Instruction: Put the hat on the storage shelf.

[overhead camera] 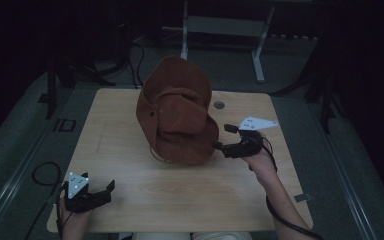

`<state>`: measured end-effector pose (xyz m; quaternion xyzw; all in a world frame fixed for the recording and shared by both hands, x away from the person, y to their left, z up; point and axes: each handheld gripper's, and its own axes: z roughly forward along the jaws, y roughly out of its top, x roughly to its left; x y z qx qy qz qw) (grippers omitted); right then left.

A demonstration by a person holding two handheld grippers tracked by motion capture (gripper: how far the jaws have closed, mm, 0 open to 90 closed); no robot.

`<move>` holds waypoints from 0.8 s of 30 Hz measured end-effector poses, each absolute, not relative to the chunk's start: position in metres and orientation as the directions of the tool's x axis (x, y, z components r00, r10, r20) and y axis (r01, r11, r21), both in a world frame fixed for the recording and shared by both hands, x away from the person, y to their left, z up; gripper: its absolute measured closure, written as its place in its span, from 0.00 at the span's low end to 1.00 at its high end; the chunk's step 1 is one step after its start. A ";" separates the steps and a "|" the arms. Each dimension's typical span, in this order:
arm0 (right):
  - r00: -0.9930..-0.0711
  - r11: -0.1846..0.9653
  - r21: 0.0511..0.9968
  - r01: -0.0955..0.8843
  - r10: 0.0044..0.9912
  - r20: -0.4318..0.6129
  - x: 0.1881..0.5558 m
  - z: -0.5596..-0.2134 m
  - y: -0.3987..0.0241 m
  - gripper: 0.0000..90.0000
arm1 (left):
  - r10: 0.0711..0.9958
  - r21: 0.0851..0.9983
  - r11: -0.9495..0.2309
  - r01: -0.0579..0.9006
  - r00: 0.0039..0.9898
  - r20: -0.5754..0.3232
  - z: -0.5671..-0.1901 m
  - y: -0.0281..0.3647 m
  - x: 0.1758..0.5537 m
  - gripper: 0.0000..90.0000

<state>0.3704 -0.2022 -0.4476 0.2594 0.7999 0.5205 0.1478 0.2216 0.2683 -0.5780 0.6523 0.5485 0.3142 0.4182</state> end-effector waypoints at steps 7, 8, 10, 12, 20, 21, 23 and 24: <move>-0.809 0.328 0.895 0.302 0.585 0.059 0.363 -0.481 -0.219 0.19 | 0.976 0.891 -0.055 0.451 0.212 -0.047 -0.579 0.269 0.222 0.04; -0.807 0.331 0.891 0.312 0.586 0.065 0.362 -0.486 -0.222 0.19 | 0.975 0.890 -0.057 0.452 0.215 -0.047 -0.579 0.269 0.222 0.04; -0.803 0.346 0.879 0.328 0.593 0.066 0.360 -0.495 -0.227 0.19 | 0.975 0.890 -0.054 0.453 0.216 -0.050 -0.580 0.269 0.222 0.04; -0.799 0.350 0.871 0.345 0.596 0.077 0.358 -0.505 -0.232 0.19 | 0.975 0.890 -0.054 0.452 0.215 -0.050 -0.580 0.269 0.222 0.04; -0.815 0.365 0.866 0.341 0.573 0.080 0.346 -0.535 -0.248 0.19 | 0.975 0.888 -0.056 0.457 0.217 -0.050 -0.580 0.268 0.222 0.04; -0.816 0.370 0.865 0.338 0.574 0.074 0.344 -0.537 -0.249 0.19 | 0.975 0.888 -0.055 0.456 0.217 -0.051 -0.580 0.269 0.222 0.04; -0.816 0.372 0.866 0.333 0.574 0.067 0.343 -0.539 -0.251 0.19 | 0.975 0.887 -0.056 0.458 0.216 -0.050 -0.580 0.269 0.222 0.04; -0.813 0.366 0.867 0.338 0.577 0.073 0.340 -0.541 -0.256 0.19 | 0.975 0.887 -0.056 0.458 0.217 -0.051 -0.580 0.268 0.222 0.04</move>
